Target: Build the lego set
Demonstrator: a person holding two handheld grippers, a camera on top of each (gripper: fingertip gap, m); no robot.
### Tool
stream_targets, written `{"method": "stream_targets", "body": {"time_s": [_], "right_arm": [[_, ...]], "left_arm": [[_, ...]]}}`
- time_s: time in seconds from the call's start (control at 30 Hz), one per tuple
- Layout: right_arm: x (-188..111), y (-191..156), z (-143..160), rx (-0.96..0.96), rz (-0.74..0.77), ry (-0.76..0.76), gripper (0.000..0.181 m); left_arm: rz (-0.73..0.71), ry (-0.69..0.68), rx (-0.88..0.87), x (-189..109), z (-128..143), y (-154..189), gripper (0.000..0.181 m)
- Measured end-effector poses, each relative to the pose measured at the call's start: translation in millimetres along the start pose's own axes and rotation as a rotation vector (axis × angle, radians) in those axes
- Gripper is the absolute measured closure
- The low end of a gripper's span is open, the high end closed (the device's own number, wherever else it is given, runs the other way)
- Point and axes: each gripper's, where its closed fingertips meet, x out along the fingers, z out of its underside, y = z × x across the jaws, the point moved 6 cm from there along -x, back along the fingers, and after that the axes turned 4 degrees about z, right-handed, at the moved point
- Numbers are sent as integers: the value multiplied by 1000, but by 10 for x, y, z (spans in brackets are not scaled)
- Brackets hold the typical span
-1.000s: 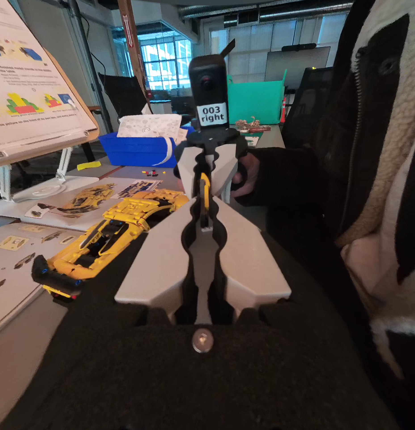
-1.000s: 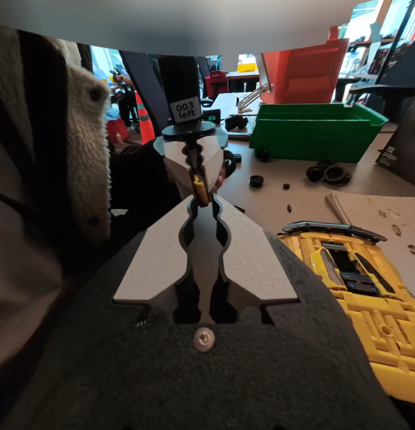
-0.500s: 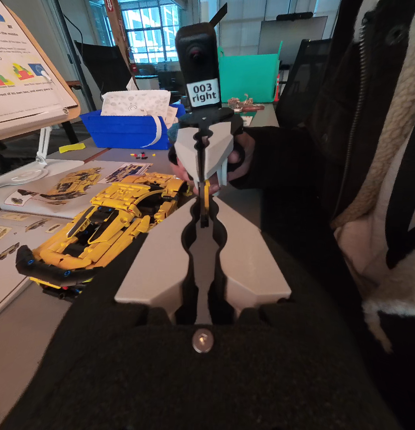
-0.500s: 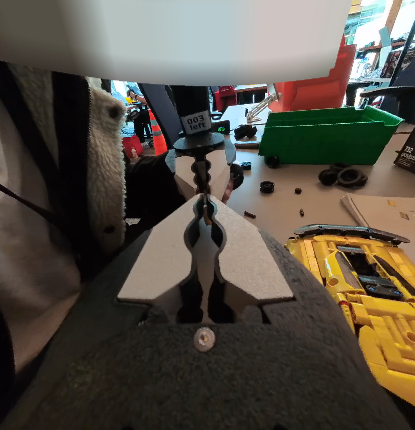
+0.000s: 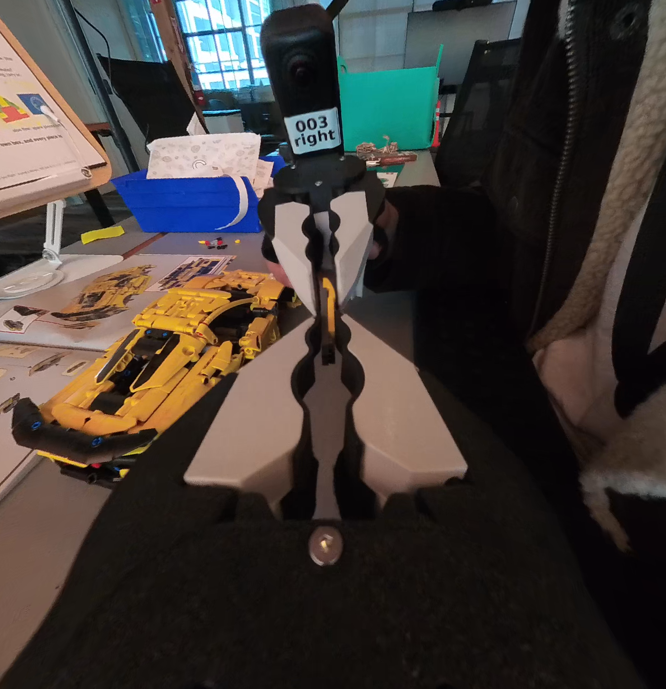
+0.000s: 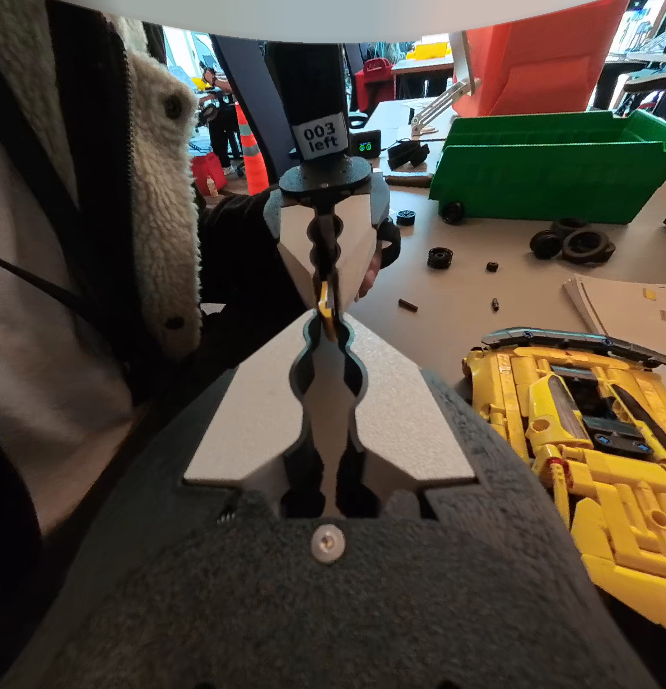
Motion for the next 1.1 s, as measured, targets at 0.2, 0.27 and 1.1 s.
{"method": "stream_targets", "body": {"time_s": [0.2, 0.27, 1.1], "right_arm": [[-22, -21, 3, -61, 0, -42, 175], [-14, -10, -17, -73, 3, -6, 175], [-101, 69, -7, 7, 16, -10, 175]], "left_arm": [[3, -1, 4, 21, -1, 18, 175], [-10, 10, 8, 7, -16, 6, 176], [-9, 59, -164, -35, -27, -95, 167]]}}
